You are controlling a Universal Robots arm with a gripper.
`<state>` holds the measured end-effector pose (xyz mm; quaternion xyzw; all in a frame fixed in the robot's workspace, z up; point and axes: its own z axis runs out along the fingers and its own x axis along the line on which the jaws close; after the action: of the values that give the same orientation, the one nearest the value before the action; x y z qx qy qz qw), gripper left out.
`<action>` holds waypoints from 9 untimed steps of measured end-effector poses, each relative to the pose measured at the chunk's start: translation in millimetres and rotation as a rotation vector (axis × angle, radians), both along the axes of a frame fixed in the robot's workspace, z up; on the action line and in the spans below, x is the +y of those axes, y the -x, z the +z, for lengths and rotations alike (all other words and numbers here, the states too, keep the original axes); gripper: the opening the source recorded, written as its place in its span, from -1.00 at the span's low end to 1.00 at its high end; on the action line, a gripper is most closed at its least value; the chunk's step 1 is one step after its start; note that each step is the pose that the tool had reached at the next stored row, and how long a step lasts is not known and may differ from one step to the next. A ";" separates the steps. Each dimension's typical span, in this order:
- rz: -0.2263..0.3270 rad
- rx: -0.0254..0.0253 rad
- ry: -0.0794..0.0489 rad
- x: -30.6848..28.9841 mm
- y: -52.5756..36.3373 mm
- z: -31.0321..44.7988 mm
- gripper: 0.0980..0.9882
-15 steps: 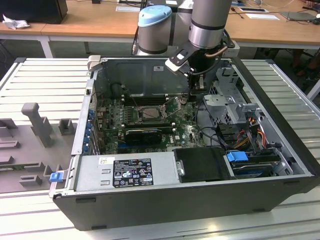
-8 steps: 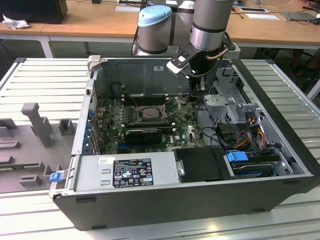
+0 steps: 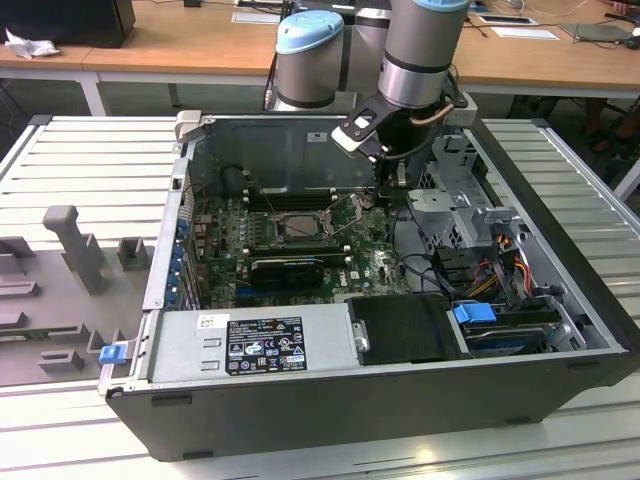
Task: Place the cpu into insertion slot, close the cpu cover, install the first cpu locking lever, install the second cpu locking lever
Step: 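Close the cpu cover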
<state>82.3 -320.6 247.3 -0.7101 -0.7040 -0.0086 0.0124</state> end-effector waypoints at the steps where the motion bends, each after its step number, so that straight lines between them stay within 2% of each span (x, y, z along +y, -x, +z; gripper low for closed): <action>1: 0.005 0.0002 0.000 0.0 1.5 -0.3 -0.98; 9: 0.014 0.0004 -0.001 0.0 14.0 0.5 -0.98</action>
<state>68.3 -320.6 247.8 -0.7051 -0.7089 -0.0087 0.0129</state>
